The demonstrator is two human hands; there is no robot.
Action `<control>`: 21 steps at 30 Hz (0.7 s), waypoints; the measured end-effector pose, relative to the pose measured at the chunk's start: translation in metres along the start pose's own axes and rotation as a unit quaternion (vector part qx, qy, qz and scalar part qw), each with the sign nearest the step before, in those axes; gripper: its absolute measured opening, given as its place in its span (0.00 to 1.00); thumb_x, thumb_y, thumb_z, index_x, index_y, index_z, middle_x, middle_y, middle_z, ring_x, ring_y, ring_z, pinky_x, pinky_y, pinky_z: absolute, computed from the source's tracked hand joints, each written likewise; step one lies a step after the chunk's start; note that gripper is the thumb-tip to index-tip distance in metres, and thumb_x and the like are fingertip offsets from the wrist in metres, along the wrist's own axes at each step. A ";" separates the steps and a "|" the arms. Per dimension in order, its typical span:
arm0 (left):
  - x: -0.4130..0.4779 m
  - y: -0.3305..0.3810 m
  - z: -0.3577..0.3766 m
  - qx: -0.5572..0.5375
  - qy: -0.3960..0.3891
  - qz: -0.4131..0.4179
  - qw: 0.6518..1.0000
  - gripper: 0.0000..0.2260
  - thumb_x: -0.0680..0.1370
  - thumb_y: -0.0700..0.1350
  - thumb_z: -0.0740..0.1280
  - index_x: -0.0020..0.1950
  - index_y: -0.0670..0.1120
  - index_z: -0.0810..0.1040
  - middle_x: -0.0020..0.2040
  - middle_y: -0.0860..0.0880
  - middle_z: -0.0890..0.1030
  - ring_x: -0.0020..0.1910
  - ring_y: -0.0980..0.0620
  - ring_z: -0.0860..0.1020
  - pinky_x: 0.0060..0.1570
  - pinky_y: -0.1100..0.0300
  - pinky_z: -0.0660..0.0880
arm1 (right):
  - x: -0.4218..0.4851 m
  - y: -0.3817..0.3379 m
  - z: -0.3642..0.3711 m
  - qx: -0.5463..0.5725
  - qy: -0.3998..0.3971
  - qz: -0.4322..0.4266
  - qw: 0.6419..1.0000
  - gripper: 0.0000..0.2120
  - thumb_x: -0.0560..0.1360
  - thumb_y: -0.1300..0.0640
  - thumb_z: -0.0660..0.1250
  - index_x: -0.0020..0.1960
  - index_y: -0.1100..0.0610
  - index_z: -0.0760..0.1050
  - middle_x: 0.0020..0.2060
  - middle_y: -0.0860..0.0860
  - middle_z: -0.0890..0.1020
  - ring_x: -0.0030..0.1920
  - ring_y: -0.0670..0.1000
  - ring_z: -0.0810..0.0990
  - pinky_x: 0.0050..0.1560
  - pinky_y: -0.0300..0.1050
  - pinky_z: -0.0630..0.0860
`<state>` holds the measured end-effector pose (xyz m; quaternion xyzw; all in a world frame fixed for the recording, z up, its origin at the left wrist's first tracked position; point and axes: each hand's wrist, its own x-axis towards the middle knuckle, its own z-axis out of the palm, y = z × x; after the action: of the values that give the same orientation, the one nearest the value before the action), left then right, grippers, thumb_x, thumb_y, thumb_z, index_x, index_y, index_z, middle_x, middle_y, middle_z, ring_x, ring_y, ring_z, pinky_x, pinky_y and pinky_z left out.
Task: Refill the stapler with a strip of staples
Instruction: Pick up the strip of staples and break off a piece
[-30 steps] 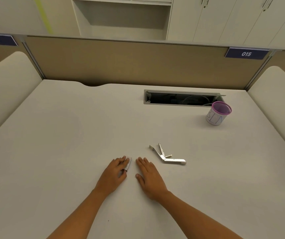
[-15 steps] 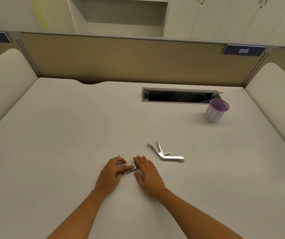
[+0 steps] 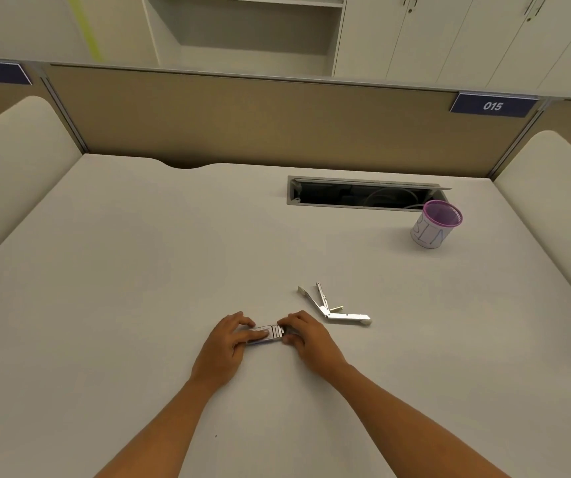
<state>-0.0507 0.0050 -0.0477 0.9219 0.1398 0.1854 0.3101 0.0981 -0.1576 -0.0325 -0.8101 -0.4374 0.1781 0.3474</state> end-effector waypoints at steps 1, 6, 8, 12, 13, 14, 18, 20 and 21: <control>-0.001 0.000 0.000 -0.009 -0.001 -0.005 1.000 0.21 0.74 0.30 0.64 0.56 0.54 0.83 0.56 0.52 0.78 0.60 0.49 0.73 0.61 0.54 0.70 | 0.000 0.000 -0.001 0.001 -0.001 0.001 1.000 0.14 0.75 0.63 0.68 0.61 0.57 0.78 0.55 0.53 0.79 0.55 0.51 0.78 0.54 0.34 0.69; -0.003 0.003 0.001 -0.042 0.017 -0.011 0.999 0.11 0.75 0.47 0.65 0.55 0.55 0.83 0.54 0.54 0.79 0.62 0.55 0.71 0.63 0.58 0.68 | -0.003 0.003 -0.006 0.002 0.006 -0.002 1.000 0.17 0.75 0.64 0.68 0.63 0.57 0.77 0.54 0.53 0.81 0.56 0.52 0.78 0.57 0.39 0.72; -0.002 0.004 0.002 -0.032 0.036 0.009 0.999 0.12 0.75 0.55 0.66 0.53 0.54 0.84 0.52 0.54 0.80 0.59 0.57 0.72 0.61 0.58 0.69 | -0.004 0.005 -0.008 -0.001 0.010 -0.008 1.000 0.18 0.74 0.64 0.68 0.64 0.57 0.76 0.54 0.53 0.81 0.56 0.52 0.78 0.57 0.39 0.72; 0.000 0.001 0.005 -0.017 0.053 0.048 0.997 0.16 0.77 0.58 0.62 0.52 0.51 0.85 0.50 0.51 0.82 0.56 0.56 0.74 0.57 0.53 0.72 | -0.006 0.007 -0.010 0.004 0.015 -0.006 1.000 0.19 0.74 0.65 0.68 0.64 0.56 0.76 0.54 0.52 0.82 0.56 0.52 0.79 0.58 0.41 0.73; 0.000 -0.001 0.006 -0.015 0.053 0.047 0.997 0.16 0.77 0.58 0.62 0.52 0.51 0.85 0.50 0.51 0.82 0.56 0.56 0.74 0.57 0.52 0.72 | -0.007 0.007 -0.010 0.008 0.018 -0.005 1.000 0.19 0.74 0.65 0.68 0.63 0.56 0.76 0.53 0.51 0.82 0.55 0.52 0.79 0.59 0.42 0.73; -0.001 -0.002 0.007 -0.013 0.052 0.046 0.997 0.16 0.77 0.58 0.62 0.53 0.51 0.85 0.50 0.51 0.82 0.56 0.55 0.74 0.57 0.51 0.73 | -0.007 0.007 -0.010 0.011 0.021 -0.005 1.000 0.18 0.73 0.65 0.68 0.62 0.56 0.77 0.53 0.51 0.83 0.55 0.51 0.79 0.58 0.42 0.74; -0.001 -0.003 0.007 -0.009 0.057 0.050 0.997 0.16 0.77 0.57 0.62 0.52 0.51 0.85 0.50 0.51 0.82 0.54 0.55 0.74 0.57 0.51 0.73 | -0.009 0.007 -0.010 0.023 0.025 -0.004 0.999 0.15 0.73 0.64 0.69 0.58 0.54 0.77 0.51 0.49 0.83 0.53 0.50 0.80 0.56 0.41 0.75; 0.000 -0.002 0.007 -0.012 0.060 0.056 0.997 0.16 0.77 0.57 0.62 0.52 0.51 0.85 0.49 0.51 0.82 0.52 0.55 0.75 0.55 0.52 0.73 | -0.011 0.007 -0.009 0.012 0.025 -0.013 1.000 0.12 0.74 0.61 0.69 0.56 0.53 0.77 0.49 0.48 0.82 0.51 0.47 0.79 0.52 0.38 0.74; 0.000 -0.002 0.007 -0.012 0.063 0.059 0.996 0.15 0.77 0.57 0.62 0.52 0.51 0.85 0.49 0.51 0.82 0.51 0.55 0.75 0.55 0.53 0.72 | -0.011 0.007 -0.009 0.003 0.027 -0.018 0.999 0.10 0.74 0.60 0.68 0.55 0.52 0.77 0.48 0.47 0.82 0.49 0.46 0.78 0.50 0.35 0.72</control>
<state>-0.0476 0.0033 -0.0542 0.9113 0.1025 0.2625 0.3003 0.1011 -0.1733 -0.0311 -0.8055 -0.4416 0.1511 0.3651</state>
